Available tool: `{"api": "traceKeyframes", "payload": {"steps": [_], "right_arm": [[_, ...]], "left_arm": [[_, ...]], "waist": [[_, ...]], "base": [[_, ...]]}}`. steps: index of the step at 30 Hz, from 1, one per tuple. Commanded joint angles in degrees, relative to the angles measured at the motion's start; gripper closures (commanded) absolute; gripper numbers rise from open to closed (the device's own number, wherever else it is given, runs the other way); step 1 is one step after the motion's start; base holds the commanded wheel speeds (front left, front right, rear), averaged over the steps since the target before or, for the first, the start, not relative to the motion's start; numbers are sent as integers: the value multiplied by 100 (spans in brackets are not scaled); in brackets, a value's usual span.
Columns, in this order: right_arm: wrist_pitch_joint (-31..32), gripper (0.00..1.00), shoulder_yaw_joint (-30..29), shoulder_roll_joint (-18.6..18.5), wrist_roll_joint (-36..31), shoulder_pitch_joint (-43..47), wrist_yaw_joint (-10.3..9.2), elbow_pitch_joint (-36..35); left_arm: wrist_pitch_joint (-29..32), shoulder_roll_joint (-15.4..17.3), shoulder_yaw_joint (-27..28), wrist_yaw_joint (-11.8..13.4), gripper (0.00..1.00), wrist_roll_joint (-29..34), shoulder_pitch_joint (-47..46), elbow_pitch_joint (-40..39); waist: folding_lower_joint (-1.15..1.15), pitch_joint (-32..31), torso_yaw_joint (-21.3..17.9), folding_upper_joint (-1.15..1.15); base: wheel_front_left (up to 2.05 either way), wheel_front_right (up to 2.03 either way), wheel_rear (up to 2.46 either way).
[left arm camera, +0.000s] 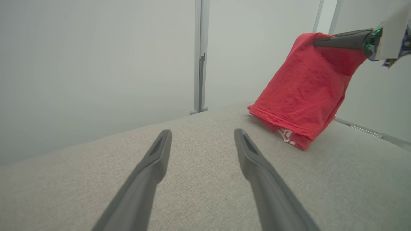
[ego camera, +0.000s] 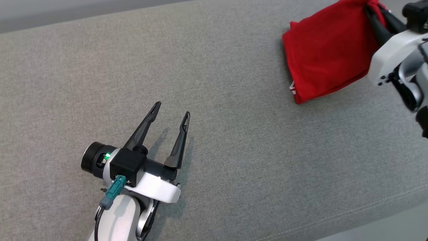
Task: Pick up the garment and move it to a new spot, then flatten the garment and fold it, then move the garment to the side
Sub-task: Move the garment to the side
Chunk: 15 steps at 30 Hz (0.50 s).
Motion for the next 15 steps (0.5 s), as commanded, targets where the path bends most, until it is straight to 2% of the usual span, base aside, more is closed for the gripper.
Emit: {"api": "traceKeyframes", "payload": {"steps": [1, 15], "right_arm": [[-83, 100, 33, -145, 62, -91, -1, 2], [-184, 100, -122, -525, 112, -649, -1, 475]], "left_arm": [[-58, 43, 142, -38, 0, 97, -256, -167], [-58, 167, 15, -162, 0, 184, -587, -226]], "waist": [[0, 82, 31, 0], [0, 482, 122, 0]], "base": [[0, 0, 0], [0, 0, 0]]}}
